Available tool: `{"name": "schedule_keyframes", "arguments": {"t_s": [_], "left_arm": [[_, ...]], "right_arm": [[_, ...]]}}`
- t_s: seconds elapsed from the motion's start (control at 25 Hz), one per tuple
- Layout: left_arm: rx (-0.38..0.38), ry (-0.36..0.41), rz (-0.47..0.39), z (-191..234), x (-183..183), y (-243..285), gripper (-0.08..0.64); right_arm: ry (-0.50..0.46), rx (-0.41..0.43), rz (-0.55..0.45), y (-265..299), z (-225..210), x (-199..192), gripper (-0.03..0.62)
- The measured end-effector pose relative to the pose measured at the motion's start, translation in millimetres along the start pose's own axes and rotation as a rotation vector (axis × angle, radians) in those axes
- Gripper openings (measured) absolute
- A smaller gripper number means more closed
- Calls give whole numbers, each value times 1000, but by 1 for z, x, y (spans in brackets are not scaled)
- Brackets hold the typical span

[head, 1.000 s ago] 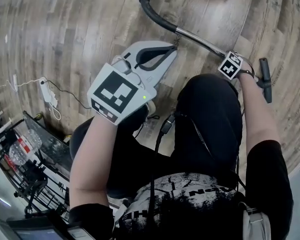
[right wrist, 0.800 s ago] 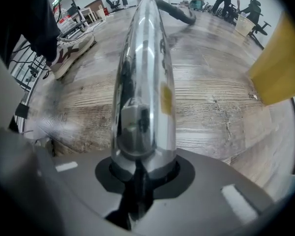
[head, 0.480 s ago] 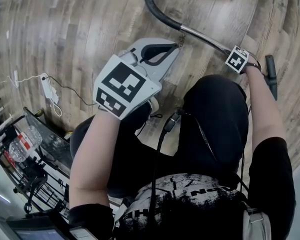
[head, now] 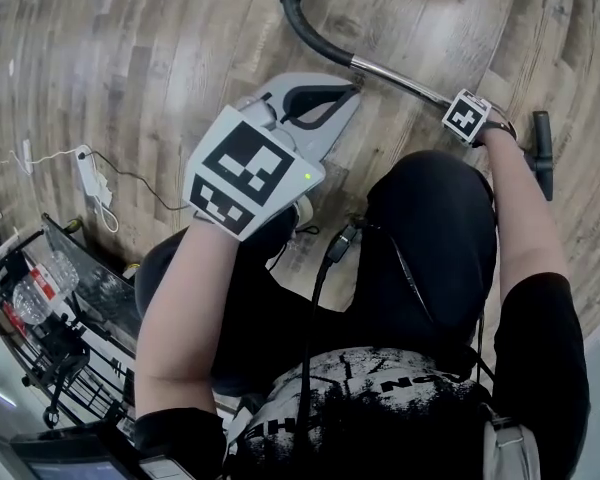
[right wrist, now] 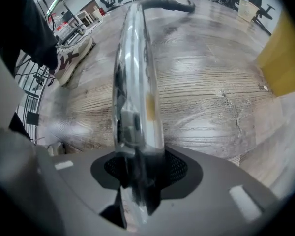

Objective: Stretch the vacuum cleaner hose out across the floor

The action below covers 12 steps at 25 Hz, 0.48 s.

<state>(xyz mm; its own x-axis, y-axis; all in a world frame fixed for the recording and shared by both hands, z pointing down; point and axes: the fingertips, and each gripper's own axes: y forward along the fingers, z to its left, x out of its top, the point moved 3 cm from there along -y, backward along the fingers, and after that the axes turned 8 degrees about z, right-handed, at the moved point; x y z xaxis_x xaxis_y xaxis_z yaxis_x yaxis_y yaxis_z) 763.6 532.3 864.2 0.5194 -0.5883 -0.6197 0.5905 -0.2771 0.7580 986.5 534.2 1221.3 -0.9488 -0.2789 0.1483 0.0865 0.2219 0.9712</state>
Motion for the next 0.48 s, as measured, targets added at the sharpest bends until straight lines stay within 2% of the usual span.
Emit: {"name": "schedule_keyframes", "arguments": {"t_s": [0.08, 0.24, 0.32, 0.48], "left_arm": [[-1, -1, -1, -1, 0, 0, 0], [0, -1, 6, 0, 0, -2, 0], [-3, -2, 5, -1, 1, -3, 0], [-10, 3, 11, -1, 0, -1, 0]], "right_arm": [[22, 46, -38, 0, 5, 3, 183], [60, 54, 0, -3, 6, -4, 238], [64, 47, 6, -4, 7, -5, 247], [70, 69, -48, -3, 13, 4, 255]]}}
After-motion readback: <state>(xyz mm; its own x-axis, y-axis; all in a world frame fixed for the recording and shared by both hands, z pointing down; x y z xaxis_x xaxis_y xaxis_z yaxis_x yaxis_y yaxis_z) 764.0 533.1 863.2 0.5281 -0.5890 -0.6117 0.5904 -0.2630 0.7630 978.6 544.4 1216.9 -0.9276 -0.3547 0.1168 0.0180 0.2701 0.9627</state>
